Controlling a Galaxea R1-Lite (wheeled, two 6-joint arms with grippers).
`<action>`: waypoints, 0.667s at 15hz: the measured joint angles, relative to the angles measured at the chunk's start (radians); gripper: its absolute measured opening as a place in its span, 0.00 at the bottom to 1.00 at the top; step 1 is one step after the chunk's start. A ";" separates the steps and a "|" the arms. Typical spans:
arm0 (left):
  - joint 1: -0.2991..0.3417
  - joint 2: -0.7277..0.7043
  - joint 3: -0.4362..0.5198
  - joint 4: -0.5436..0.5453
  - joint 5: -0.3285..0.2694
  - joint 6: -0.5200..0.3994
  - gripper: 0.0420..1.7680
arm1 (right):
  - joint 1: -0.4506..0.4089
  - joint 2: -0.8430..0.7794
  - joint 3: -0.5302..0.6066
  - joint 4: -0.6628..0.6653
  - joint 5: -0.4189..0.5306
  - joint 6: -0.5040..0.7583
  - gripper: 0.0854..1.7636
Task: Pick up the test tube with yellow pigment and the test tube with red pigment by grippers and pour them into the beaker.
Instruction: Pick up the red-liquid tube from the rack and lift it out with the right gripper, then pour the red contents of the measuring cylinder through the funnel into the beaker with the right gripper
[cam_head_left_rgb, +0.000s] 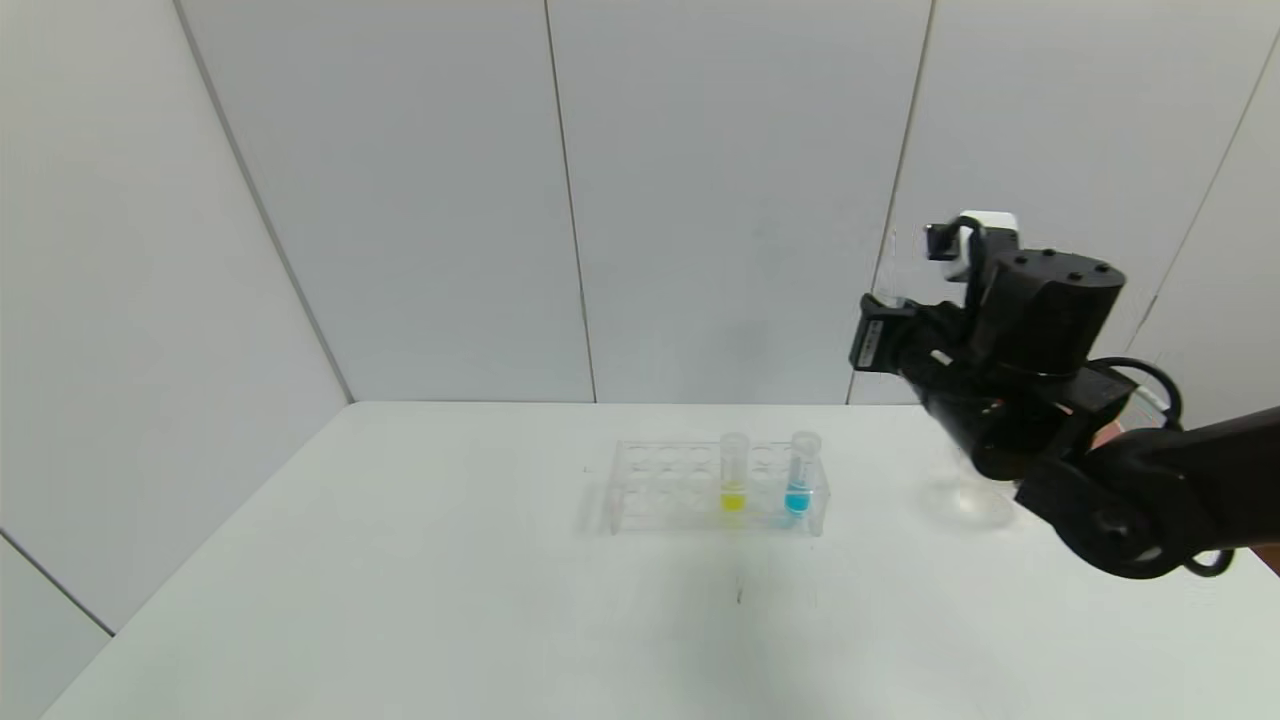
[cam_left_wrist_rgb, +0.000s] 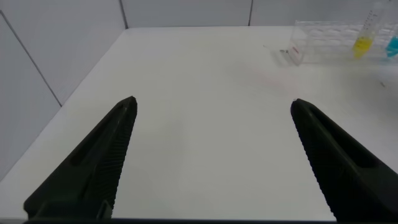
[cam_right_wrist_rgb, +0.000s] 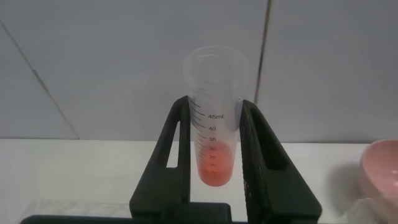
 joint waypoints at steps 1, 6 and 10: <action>0.000 0.000 0.000 0.000 0.000 0.000 1.00 | -0.055 -0.025 0.032 0.000 0.066 0.000 0.27; 0.000 0.000 0.000 0.000 0.000 0.000 1.00 | -0.365 -0.110 0.137 0.001 0.439 -0.008 0.27; 0.000 0.000 0.000 0.000 0.000 0.000 1.00 | -0.640 -0.114 0.152 -0.001 0.804 -0.112 0.27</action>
